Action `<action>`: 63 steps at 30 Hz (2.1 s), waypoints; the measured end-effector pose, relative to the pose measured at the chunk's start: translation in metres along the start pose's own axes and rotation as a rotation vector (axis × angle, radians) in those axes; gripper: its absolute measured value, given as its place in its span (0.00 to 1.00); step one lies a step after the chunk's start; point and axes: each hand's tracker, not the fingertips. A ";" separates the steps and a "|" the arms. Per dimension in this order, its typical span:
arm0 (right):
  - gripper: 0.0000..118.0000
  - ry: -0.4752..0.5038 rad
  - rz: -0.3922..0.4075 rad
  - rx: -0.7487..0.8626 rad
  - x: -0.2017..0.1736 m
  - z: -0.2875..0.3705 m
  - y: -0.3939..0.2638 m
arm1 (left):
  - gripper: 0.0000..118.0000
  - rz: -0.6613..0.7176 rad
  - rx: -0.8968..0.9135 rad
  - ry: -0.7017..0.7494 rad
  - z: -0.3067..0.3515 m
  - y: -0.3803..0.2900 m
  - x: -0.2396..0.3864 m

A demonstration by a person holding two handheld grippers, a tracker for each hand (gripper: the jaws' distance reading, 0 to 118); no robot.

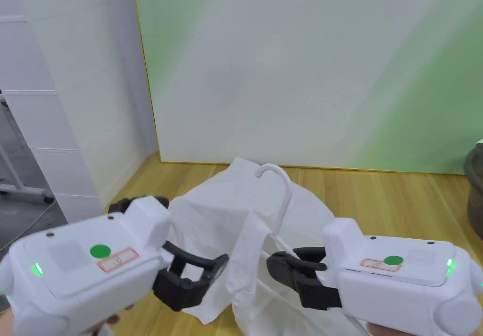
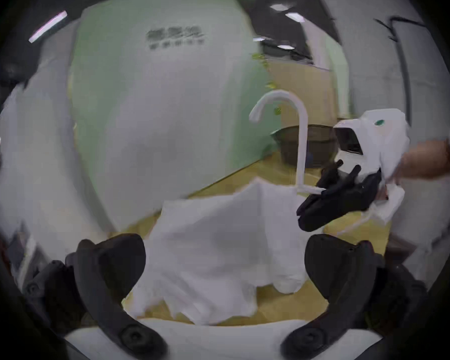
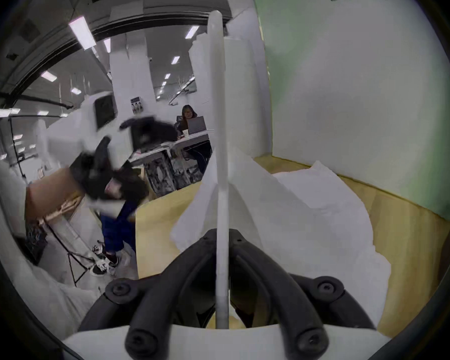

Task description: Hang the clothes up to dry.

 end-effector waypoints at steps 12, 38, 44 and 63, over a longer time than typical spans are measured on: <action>0.05 0.128 0.069 -0.036 -0.020 0.067 0.017 | 0.96 -0.334 -0.317 -0.677 -0.075 0.062 -0.005; 1.00 -0.154 0.074 0.245 -0.016 0.145 0.009 | 0.06 -0.161 -0.444 -0.650 -0.099 0.049 0.007; 1.00 -0.460 0.145 0.203 -0.070 0.168 -0.008 | 0.06 -0.139 -0.408 -0.542 -0.098 0.078 0.008; 0.18 -0.653 -0.023 -0.103 -0.008 -0.049 -0.083 | 0.06 -0.202 -0.491 -0.458 -0.089 0.090 0.025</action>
